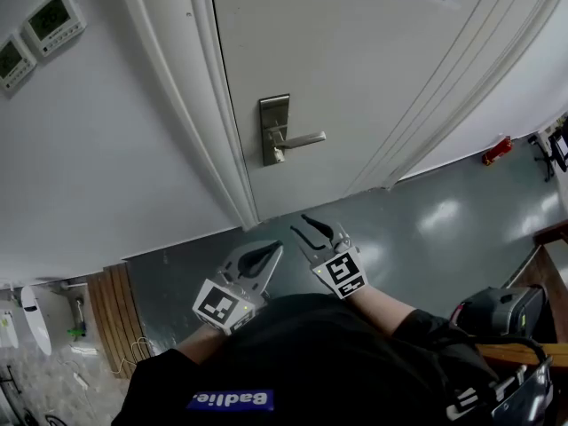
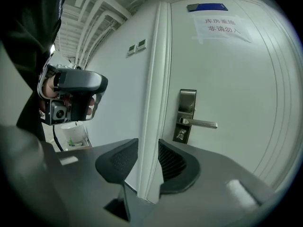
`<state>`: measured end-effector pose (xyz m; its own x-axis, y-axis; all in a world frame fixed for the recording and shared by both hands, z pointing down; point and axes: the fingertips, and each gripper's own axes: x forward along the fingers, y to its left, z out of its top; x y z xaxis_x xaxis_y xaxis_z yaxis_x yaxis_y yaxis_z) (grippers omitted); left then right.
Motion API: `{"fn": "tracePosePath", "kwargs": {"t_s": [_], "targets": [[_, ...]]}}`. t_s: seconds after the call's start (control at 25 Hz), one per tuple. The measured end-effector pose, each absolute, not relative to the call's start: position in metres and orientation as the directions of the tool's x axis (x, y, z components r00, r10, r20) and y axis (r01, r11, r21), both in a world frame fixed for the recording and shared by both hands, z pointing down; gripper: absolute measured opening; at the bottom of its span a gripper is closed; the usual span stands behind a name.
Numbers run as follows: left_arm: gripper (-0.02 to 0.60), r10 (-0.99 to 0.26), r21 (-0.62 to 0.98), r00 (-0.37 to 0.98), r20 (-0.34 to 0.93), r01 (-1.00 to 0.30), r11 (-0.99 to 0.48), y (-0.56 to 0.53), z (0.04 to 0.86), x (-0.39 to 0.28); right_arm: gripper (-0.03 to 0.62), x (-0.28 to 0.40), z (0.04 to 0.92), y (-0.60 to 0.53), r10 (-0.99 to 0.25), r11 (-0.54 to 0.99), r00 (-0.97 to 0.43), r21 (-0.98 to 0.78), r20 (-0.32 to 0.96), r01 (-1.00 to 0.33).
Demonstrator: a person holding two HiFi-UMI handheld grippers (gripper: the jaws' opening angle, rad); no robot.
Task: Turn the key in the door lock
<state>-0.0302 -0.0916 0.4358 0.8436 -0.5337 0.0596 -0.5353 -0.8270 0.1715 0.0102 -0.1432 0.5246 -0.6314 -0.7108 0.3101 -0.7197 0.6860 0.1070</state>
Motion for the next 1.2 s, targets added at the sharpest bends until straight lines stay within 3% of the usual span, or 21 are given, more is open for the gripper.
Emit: {"fn": "tracePosePath", "kwargs": {"t_s": [0.36,0.56,0.72,1.2], "targets": [[-0.006,-0.648,0.177,0.757,0.083,-0.651,-0.738,-0.029,0.426,0.048,0.061,0.083,0.493,-0.073,-0.638,0.757,-0.741,-0.009,0.210,-0.654],[-0.006,-0.688,0.191,0.717,0.111,-0.694,-0.694,0.008,0.431,0.071,0.054,0.106,0.483,-0.023,-0.573,0.800,-0.803,-0.099,0.165,-0.591],[-0.007,-0.698,0.187,0.707,0.114,-0.705,-0.684,0.030,0.427,0.070,0.002,0.104,0.467,0.006,-0.530,0.832,-0.838,-0.114,0.129,-0.543],[-0.006,-0.641,0.138,0.765,0.057,-0.642,-0.754,0.067,0.407,0.033,0.002,0.053,0.441,0.057,-0.481,0.857,-0.861,-0.118,0.165,-0.501]]}}
